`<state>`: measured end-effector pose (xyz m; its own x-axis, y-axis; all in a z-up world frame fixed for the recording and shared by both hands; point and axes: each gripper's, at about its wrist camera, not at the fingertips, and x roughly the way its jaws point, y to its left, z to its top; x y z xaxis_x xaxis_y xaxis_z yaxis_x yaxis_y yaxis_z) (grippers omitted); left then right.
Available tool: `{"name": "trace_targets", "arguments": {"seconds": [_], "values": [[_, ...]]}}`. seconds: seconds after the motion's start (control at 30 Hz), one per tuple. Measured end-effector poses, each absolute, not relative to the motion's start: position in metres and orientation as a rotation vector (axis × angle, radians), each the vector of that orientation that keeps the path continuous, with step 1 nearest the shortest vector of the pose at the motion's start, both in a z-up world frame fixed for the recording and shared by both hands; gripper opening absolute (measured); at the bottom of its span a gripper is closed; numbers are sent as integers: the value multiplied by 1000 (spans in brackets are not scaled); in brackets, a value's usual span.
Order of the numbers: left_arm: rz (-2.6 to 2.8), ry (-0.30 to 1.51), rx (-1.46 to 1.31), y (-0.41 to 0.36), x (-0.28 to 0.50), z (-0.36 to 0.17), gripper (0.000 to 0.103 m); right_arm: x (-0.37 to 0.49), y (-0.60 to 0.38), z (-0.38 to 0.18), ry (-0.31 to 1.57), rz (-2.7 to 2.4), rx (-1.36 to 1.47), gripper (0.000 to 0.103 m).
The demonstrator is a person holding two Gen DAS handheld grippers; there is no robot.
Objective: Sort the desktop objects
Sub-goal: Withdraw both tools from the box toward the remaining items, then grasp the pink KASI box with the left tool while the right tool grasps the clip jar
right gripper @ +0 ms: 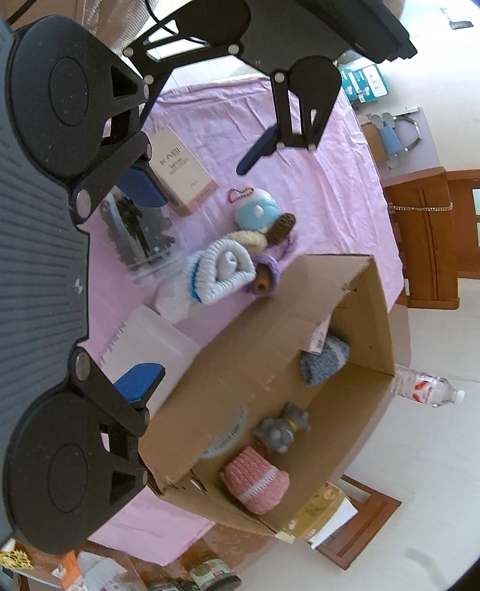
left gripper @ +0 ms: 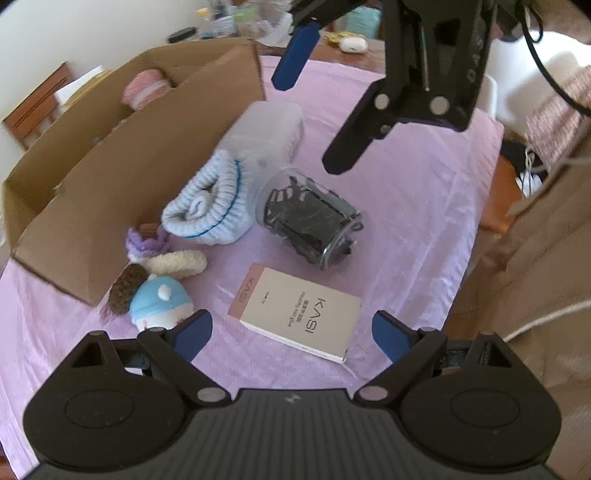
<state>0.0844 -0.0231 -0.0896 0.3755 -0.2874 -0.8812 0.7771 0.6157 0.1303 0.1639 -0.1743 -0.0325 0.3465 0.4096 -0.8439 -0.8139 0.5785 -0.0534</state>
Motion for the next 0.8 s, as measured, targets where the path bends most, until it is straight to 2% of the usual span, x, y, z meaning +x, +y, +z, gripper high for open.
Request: {"name": "trace_targets", "arguments": {"seconds": [0.53, 0.7, 0.8], "values": [[-885, 966, 656, -20, 108, -105, 92, 157, -164, -57, 1000, 886, -518, 94], [-911, 991, 620, -18, 114, -109, 83, 160, -162, -61, 1016, 903, -525, 94], [-910, 991, 585, -16, 116, -108, 81, 160, -160, -65, 1015, 905, -534, 94]]}}
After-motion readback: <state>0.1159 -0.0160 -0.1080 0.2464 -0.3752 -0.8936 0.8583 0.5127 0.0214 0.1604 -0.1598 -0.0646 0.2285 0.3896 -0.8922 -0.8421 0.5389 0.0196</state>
